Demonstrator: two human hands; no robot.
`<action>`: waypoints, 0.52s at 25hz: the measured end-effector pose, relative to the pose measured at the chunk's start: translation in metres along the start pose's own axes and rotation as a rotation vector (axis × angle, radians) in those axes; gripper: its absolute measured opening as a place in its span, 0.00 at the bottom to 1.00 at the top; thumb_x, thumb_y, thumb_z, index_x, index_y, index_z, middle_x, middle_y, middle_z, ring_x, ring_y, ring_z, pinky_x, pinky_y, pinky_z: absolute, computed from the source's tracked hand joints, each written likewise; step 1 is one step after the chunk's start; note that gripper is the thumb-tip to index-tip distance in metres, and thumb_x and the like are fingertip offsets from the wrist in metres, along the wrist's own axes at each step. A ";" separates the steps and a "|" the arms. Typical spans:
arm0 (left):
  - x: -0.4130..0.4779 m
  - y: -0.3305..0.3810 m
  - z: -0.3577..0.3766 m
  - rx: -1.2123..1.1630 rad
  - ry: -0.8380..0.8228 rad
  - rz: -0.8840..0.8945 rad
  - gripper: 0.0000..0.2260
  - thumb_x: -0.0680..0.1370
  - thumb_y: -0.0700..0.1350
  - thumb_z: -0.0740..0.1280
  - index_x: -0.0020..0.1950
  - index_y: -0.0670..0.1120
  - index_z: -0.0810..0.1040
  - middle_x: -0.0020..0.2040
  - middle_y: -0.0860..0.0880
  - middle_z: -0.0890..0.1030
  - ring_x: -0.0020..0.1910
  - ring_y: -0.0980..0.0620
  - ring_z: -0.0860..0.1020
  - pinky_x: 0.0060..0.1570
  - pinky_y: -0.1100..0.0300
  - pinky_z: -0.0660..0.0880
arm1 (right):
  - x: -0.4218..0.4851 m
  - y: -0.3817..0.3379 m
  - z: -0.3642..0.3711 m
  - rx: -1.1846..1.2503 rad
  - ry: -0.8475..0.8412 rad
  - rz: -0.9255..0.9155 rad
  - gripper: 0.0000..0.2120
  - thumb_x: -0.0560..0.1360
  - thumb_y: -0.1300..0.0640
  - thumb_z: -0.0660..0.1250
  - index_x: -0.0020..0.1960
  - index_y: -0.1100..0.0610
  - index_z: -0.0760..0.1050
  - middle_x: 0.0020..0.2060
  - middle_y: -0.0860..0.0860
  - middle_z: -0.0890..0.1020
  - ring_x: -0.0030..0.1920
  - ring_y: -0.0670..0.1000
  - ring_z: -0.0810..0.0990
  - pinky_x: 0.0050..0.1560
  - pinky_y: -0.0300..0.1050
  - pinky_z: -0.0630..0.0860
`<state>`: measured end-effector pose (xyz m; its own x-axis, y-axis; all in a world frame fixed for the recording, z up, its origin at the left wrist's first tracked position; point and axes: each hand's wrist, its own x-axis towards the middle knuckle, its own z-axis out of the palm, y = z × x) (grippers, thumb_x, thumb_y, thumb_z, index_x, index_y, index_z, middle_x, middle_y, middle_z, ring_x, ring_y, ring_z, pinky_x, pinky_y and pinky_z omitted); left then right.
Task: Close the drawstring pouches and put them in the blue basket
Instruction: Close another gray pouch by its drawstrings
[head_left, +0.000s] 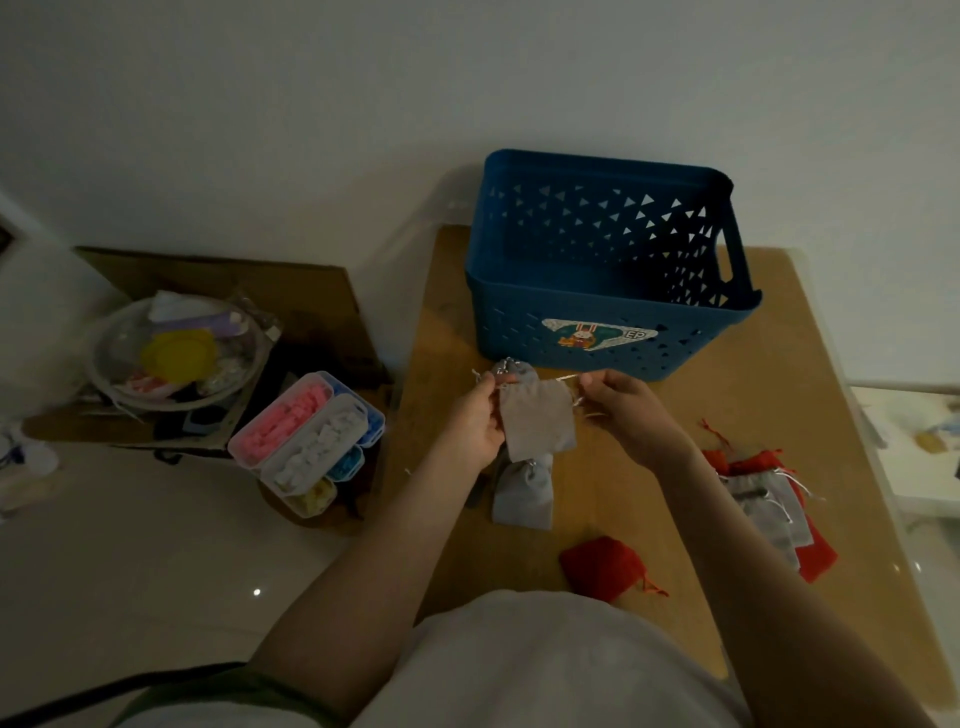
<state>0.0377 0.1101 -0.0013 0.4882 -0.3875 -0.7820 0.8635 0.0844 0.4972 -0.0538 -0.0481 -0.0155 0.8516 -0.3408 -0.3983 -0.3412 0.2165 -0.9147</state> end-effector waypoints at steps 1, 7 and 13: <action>0.000 -0.001 0.000 0.009 0.011 -0.011 0.14 0.82 0.53 0.56 0.55 0.46 0.76 0.48 0.44 0.80 0.47 0.49 0.78 0.49 0.52 0.75 | -0.001 0.000 0.001 -0.028 -0.033 -0.001 0.06 0.79 0.57 0.62 0.49 0.60 0.74 0.39 0.51 0.79 0.39 0.48 0.77 0.43 0.40 0.75; -0.001 0.001 0.000 -0.001 0.028 0.002 0.13 0.82 0.53 0.57 0.51 0.46 0.77 0.50 0.44 0.80 0.47 0.48 0.78 0.48 0.52 0.75 | 0.002 0.003 0.003 -0.241 -0.104 0.034 0.05 0.79 0.61 0.63 0.49 0.60 0.78 0.40 0.51 0.80 0.41 0.47 0.78 0.44 0.39 0.75; 0.001 0.018 -0.016 -0.209 0.051 0.105 0.13 0.82 0.48 0.57 0.41 0.46 0.73 0.30 0.52 0.74 0.30 0.57 0.69 0.32 0.65 0.66 | 0.001 0.011 -0.005 -0.476 -0.042 0.081 0.13 0.82 0.60 0.54 0.42 0.57 0.73 0.37 0.53 0.78 0.40 0.50 0.76 0.42 0.44 0.73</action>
<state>0.0559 0.1256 0.0009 0.5775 -0.3199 -0.7511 0.8127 0.3119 0.4921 -0.0593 -0.0508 -0.0265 0.8265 -0.3011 -0.4756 -0.5433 -0.2054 -0.8141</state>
